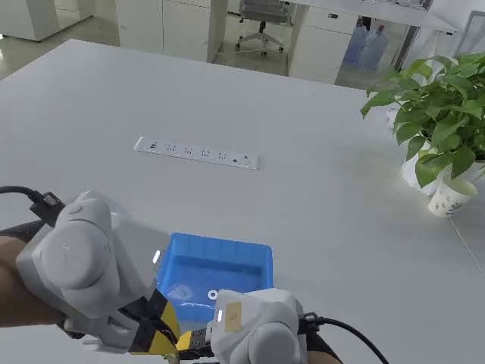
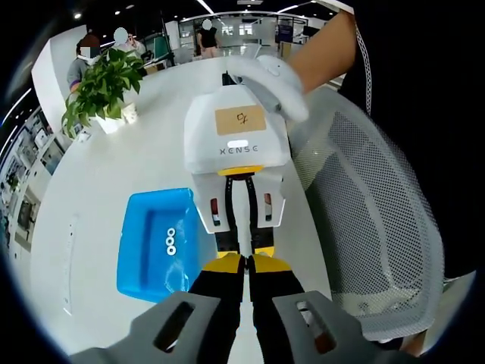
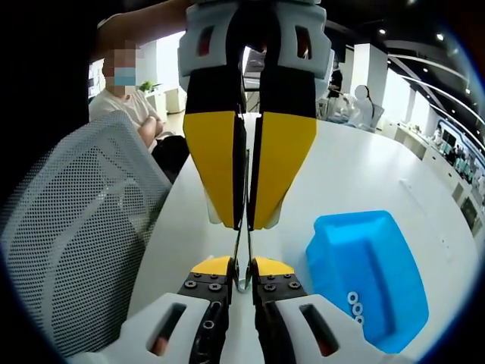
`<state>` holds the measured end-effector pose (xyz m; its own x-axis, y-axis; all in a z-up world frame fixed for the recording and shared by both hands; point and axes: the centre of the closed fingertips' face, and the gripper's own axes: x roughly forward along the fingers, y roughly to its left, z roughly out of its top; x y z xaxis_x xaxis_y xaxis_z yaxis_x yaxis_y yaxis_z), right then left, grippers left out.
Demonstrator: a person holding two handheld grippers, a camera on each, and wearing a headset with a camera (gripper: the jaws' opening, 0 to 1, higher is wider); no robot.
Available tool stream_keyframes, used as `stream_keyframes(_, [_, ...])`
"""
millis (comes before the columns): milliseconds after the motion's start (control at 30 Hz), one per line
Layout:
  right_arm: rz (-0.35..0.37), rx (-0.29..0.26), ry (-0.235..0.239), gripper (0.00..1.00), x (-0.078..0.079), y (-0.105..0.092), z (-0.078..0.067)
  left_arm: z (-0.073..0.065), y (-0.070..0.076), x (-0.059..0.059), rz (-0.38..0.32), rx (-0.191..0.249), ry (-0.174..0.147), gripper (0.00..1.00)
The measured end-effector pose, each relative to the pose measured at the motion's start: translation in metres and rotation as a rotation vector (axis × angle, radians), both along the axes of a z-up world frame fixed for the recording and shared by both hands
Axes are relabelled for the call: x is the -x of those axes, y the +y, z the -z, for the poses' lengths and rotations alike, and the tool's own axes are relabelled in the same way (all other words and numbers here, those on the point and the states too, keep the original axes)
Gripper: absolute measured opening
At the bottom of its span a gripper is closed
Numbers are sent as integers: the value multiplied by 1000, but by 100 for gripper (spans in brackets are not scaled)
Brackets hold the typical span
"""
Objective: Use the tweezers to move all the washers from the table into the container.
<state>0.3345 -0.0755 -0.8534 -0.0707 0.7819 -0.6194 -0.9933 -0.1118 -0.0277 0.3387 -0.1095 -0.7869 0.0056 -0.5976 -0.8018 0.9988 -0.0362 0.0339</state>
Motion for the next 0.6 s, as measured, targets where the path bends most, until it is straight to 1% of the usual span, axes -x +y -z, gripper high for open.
stream_keyframes(300, [-19,14,-2,11,2,3,9,8,3,1,-10,-11,2,6])
stream_keyframes(500, [-18,14,7,11,2,4,12,12,5,2,-17,-9,7,6])
stream_keyframes(600, [-19,13,10,11,1,5,13,11,4,1,-21,0,7,6])
